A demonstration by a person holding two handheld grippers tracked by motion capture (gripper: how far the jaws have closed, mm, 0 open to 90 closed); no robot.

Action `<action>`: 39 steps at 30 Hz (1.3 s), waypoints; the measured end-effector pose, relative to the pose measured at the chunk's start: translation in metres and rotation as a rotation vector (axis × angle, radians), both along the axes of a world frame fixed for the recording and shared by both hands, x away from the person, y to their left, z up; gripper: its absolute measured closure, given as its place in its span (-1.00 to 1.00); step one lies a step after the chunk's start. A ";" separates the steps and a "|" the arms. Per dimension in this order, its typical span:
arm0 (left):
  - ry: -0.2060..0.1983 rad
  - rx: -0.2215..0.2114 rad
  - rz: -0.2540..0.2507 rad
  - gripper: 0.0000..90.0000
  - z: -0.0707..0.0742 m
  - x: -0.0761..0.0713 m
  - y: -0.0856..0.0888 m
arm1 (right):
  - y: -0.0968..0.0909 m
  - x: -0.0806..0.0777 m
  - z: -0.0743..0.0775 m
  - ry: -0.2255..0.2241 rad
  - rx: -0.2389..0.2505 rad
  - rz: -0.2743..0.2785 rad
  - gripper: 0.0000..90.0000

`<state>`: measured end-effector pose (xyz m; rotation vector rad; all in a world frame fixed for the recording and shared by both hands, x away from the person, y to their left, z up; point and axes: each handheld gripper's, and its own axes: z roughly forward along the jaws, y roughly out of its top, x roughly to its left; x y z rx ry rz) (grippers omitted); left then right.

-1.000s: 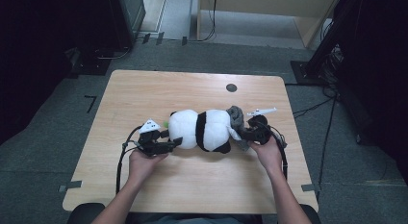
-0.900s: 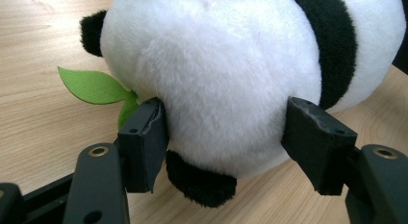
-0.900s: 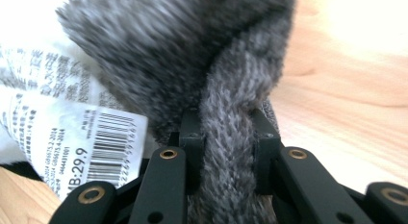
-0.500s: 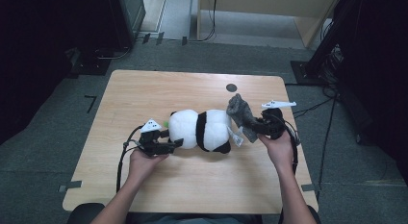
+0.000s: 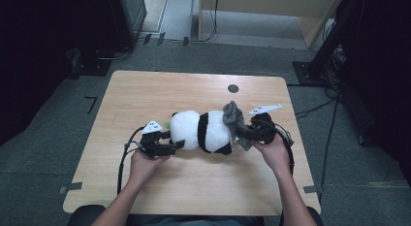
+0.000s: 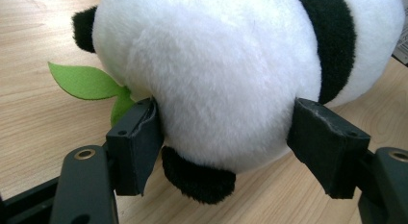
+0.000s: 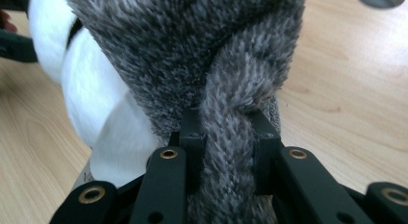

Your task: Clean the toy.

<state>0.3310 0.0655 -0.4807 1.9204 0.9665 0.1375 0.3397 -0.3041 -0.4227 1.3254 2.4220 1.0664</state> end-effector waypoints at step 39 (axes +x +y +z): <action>0.008 -0.008 -0.001 -0.37 -0.002 0.002 0.000 | -0.012 0.018 -0.040 0.158 -0.010 -0.049 0.65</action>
